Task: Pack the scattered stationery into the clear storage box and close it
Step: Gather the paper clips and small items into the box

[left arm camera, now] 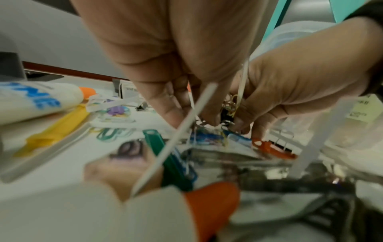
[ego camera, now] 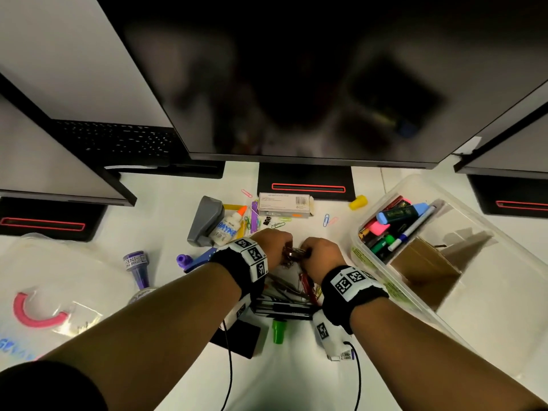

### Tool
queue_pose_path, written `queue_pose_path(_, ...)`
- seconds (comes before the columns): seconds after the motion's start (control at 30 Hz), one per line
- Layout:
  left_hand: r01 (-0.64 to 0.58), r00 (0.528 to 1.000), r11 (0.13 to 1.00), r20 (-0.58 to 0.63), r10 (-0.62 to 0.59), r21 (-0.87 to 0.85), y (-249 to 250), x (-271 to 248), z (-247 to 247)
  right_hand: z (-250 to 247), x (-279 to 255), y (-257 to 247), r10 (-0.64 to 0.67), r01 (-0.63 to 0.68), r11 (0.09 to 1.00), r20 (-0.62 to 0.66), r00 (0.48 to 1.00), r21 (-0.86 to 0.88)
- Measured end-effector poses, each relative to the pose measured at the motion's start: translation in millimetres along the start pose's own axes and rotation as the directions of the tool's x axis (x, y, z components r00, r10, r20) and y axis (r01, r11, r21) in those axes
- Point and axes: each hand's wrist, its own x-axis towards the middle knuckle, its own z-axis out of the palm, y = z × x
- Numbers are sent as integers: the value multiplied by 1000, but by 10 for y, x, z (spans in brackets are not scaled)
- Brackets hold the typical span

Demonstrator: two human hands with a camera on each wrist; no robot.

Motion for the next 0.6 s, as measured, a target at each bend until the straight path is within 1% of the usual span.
queue_pose_path(0.07,-15,999,999,-38,13,-47,32,-31,-45,-67,-24,-21,0,1,999,-27,1000,43)
queue_pose_path(0.13,-27,994,994,-105,16,-105,62,-74,-110,-145,-57,-42,6,-1,997,-66,998,82)
queue_pose_path(0.2,-40,988,986,-151,15,-160,90,-129,-189,-225,-107,-69,-7,15,997,-103,995,81)
queue_pose_path(0.27,-69,983,981,-177,36,-181,132,-189,-273,-292,-158,-110,-36,45,997,-126,991,69)
queue_pose_path(0.47,-106,975,972,-214,60,-210,293,-387,-553,-530,-369,-269,-128,114,989,-166,978,-90)
queue_pose_path(0.6,-130,973,960,-218,75,-249,475,-444,-713,-773,-521,-293,-133,115,989,-209,969,-96)
